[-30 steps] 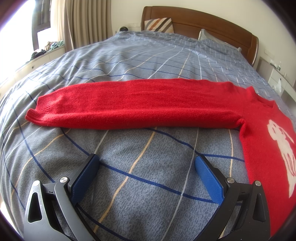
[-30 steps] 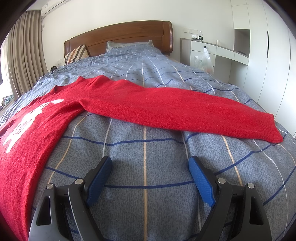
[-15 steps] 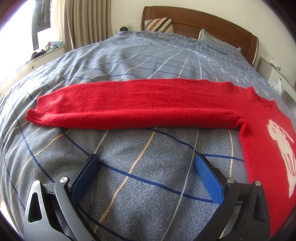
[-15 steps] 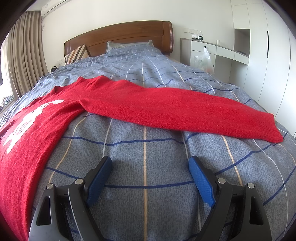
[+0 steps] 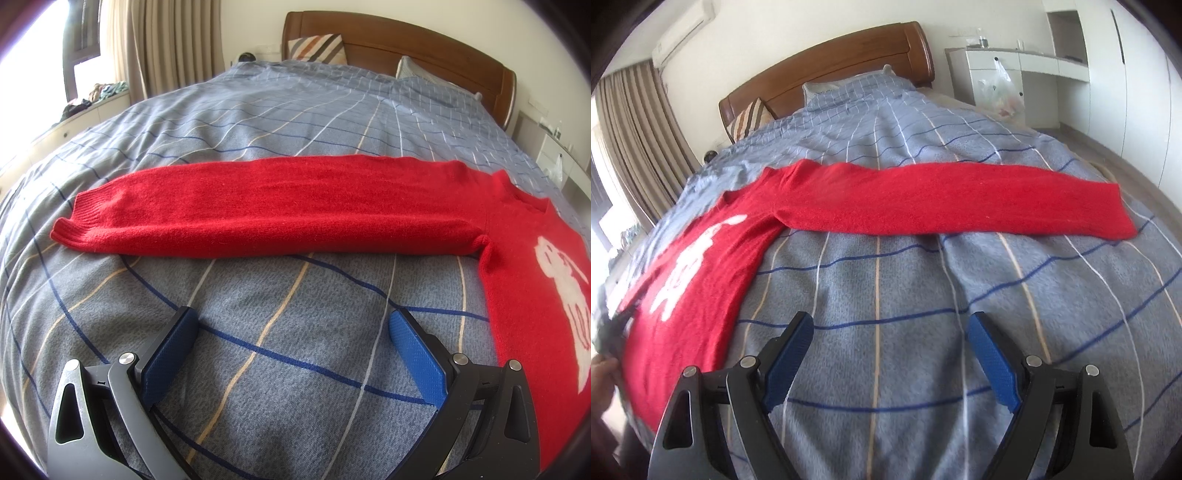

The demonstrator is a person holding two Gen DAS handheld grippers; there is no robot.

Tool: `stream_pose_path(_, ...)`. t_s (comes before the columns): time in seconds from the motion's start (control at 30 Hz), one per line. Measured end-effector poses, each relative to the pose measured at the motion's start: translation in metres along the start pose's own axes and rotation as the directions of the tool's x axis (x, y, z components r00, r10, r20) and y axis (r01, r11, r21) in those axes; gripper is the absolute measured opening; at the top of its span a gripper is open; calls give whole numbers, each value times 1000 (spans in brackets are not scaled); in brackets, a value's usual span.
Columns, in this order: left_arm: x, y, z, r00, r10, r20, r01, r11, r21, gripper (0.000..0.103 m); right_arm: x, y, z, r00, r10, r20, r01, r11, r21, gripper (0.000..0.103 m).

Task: Fold small clothes
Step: 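Grasp a sleeve cuff with the right gripper and fold it across the sweater body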

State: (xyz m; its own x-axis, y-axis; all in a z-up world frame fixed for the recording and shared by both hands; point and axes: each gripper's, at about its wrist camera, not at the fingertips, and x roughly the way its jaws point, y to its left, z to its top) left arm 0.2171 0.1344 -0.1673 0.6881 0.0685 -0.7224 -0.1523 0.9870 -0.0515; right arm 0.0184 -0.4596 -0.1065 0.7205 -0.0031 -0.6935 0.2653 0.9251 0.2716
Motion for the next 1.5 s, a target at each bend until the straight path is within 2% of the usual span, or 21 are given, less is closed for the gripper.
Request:
stream_pose_path(0.07,2,1,1,1000,-2,-7,2,1000,0,103,-17,-29,6,999,48,24,-51,991,120,84)
stream_pose_path(0.13,1,0,0,1000,1,-6,-1,1000,2,103,-30,-64,15,996,67,61,-81,957,279,84)
stream_pose_path(0.23,1,-1,0,1000,2,-12,-2,1000,2,103,-39,-114,24,988,93,126,-146,844,517,83)
stream_pose_path(0.3,1,-2,0,1000,3,-22,-3,1000,3,103,-29,-138,28,983,135,127,-186,752,632,76)
stream_pose_path(0.37,-1,-2,1,999,-8,-47,8,1000,5,103,-21,-150,36,979,132,155,-203,704,681,72)
stream_pose_path(0.47,-3,-3,1,995,-24,-99,25,1000,0,103,-9,-163,42,981,77,180,-187,639,746,63)
stream_pose_path(0.53,-8,-3,-1,992,-29,-125,28,1000,-2,103,0,-168,42,981,52,187,-180,599,780,48)
stream_pose_path(0.57,-12,-5,-2,990,-35,-138,37,999,10,103,5,-171,43,982,42,183,-172,594,786,42)
stream_pose_path(0.63,-23,-6,-7,986,-63,-154,69,997,31,103,13,-175,44,985,18,169,-147,585,798,17)
stream_pose_path(0.7,-40,-6,-15,985,-88,-147,96,994,45,102,18,-186,42,989,15,147,-129,574,809,4)
stream_pose_path(0.77,-62,-3,-26,986,-113,-123,121,991,54,102,17,-187,51,991,16,133,-117,589,800,4)
stream_pose_path(0.8,-75,-1,-32,986,-130,-108,137,989,57,102,13,-182,59,992,3,127,-101,618,780,4)
stream_pose_path(0.9,-106,6,-47,980,-186,-76,191,980,64,102,-5,-149,99,988,-8,153,-95,754,651,4)
stream_pose_path(1.0,-123,8,-59,977,-202,-66,206,976,64,102,-19,-87,145,978,60,199,-152,860,488,4)
stream_pose_path(1.1,-129,8,-65,974,-215,-66,219,975,47,102,-15,2,182,963,184,198,-239,922,305,4)
stream_pose_path(1.17,-133,7,-67,974,-218,-58,220,975,42,102,-1,70,195,952,265,156,-291,940,180,4)
stream_pose_path(1.23,-135,6,-68,975,-215,-52,218,975,45,102,18,138,196,946,307,99,-314,947,61,4)
stream_pose_path(1.3,-137,9,-70,977,-207,-51,209,977,46,102,40,200,185,946,321,43,-319,947,-49,4)
stream_pose_path(1.4,-139,16,-73,980,-194,-46,195,980,27,102,75,273,151,941,337,-44,-339,927,-162,4)
stream_pose_path(1.47,-138,21,-75,982,-181,-48,181,983,10,102,100,310,124,933,343,-108,-358,909,-211,8)
stream_pose_path(1.5,-136,23,-76,984,-171,-52,172,985,4,102,113,323,111,920,362,-153,-388,898,-206,22)
